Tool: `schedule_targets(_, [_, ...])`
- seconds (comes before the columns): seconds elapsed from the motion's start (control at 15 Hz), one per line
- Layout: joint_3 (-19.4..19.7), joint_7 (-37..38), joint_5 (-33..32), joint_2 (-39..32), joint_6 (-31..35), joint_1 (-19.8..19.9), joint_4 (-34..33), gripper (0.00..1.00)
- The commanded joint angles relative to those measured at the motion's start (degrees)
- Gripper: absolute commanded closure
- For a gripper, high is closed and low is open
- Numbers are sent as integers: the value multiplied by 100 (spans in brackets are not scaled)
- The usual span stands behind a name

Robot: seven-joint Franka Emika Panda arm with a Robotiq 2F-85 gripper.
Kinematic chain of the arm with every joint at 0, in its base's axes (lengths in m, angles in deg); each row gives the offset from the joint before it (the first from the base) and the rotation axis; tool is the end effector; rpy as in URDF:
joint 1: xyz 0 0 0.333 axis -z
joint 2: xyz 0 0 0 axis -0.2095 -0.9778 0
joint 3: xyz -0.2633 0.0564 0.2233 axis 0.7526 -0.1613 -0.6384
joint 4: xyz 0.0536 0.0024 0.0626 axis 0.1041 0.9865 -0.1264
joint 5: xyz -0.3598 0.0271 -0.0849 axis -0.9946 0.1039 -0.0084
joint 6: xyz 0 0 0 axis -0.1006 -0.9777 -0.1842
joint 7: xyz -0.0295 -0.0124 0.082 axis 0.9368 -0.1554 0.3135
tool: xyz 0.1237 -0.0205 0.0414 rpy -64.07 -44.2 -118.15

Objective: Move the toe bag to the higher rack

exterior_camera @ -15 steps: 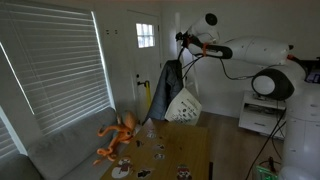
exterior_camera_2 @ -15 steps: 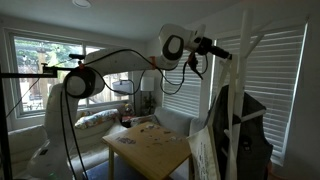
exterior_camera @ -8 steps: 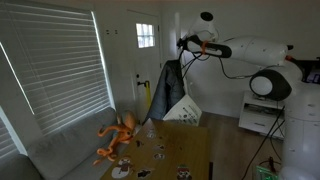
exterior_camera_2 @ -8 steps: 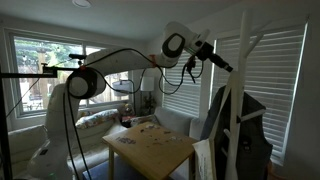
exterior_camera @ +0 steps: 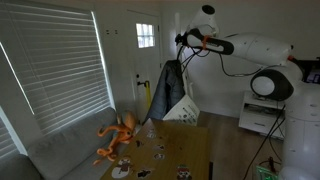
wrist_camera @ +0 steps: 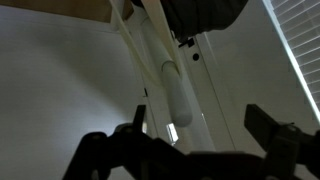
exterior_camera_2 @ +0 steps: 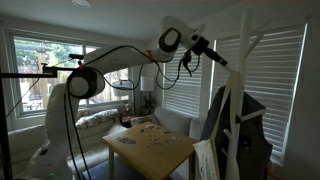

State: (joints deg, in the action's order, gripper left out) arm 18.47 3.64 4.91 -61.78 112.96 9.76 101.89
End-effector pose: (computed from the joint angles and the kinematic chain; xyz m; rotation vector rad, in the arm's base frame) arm 0.5436 -0.3147 0.8532 2.1901 -1.3118 1.4412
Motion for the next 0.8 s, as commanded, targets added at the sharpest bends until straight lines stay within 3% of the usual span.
schedule_targets(0.0, [-48,-15,-105,235,-271,-127,23,0])
schedule_targets(0.47, [-60,633,-692,784,-752,-572,553,0])
schedule_targets(0.73, [-111,1183,-1174,1201,-693,-793,1263,0])
